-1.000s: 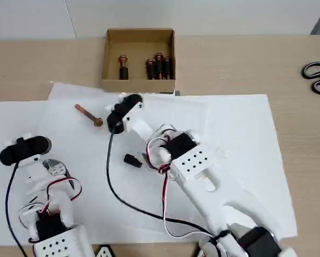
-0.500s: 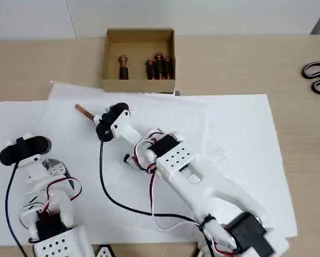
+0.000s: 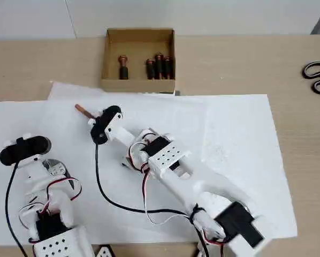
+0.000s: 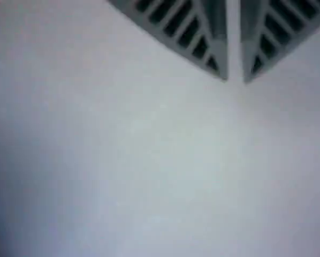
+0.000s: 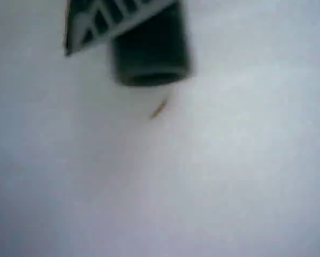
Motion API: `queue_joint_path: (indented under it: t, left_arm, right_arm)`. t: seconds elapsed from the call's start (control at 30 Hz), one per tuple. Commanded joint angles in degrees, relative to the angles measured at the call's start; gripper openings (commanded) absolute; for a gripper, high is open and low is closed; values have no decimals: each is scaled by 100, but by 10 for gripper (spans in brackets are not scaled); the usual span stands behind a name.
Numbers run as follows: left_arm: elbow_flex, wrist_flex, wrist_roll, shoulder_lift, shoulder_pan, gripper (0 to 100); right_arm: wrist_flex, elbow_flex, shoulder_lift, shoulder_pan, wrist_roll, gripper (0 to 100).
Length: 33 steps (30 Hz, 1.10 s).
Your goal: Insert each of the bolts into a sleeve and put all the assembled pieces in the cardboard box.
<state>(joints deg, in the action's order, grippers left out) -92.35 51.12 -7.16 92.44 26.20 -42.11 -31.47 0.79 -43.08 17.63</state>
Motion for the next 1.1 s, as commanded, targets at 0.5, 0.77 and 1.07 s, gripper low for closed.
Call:
queue_joint_path:
  t: [0.5,0.77,1.07]
  left_arm:
    - [48,-149,0,53,-9,5]
    - [-22,-149,0,53,-18,5]
    - [-22,-158,9,53,-18,5]
  right_arm:
    - [-919,422,971,-233,18,288]
    - [-1042,501,1147,-171,-185,288]
    - [-1086,527,1174,-154,-624,288]
